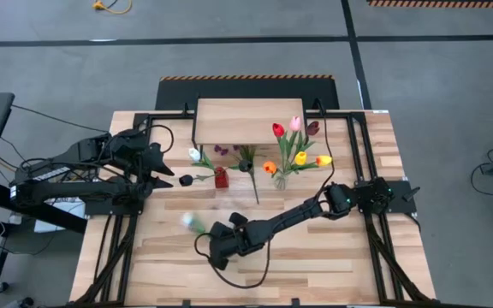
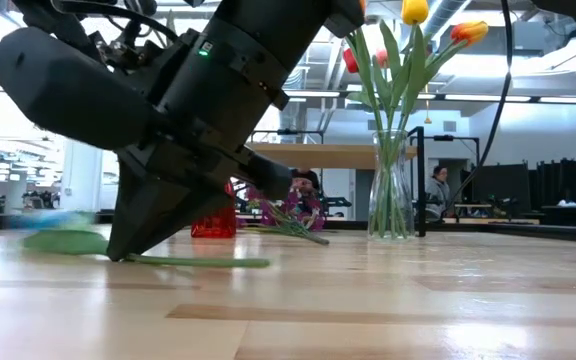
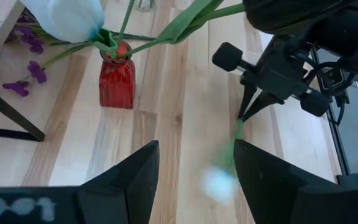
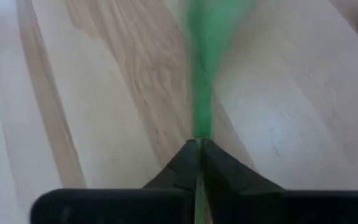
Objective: Pick and place flowers into a vace then onto a shelf
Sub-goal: Put the white tulip into the red vase
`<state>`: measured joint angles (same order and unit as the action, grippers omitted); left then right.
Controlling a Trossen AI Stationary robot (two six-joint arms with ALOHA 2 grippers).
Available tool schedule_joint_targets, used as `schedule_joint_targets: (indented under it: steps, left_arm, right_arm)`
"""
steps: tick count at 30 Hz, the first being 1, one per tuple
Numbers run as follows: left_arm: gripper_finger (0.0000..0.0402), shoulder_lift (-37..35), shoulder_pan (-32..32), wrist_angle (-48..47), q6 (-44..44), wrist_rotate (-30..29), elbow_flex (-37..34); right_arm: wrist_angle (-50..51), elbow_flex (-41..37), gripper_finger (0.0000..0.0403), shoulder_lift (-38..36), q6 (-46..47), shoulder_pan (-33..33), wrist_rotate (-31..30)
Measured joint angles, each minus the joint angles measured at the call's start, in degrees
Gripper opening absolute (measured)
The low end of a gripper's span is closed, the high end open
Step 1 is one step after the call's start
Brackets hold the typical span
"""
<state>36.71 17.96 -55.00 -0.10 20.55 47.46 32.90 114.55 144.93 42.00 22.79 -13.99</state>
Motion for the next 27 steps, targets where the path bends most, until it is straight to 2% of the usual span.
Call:
schedule_joint_targets:
  steps: [8, 17, 22, 27]
  left_arm:
    - [0.0195, 0.0, 0.0, 0.0, -0.1, 0.0, 0.0]
    - [0.0195, 0.0, 0.0, -3.9, 0.2, 0.2, 0.0]
    - [0.0195, 0.0, 0.0, -6.3, 1.4, 0.2, 0.0]
    - [0.0195, 0.0, 0.0, -5.8, 1.5, 0.9, 0.0]
  right_arm:
    - [-1.3, 0.8, 0.0003, -0.2, 2.0, 0.3, 0.8]
    - [-0.8, 11.7, 0.0001, 0.7, -5.5, 4.2, 4.4]
    - [6.2, 20.3, 0.0000, 0.4, -9.4, 5.6, 2.9]
    - [6.8, 19.4, 0.0000, -4.2, -10.1, 6.5, -0.8]
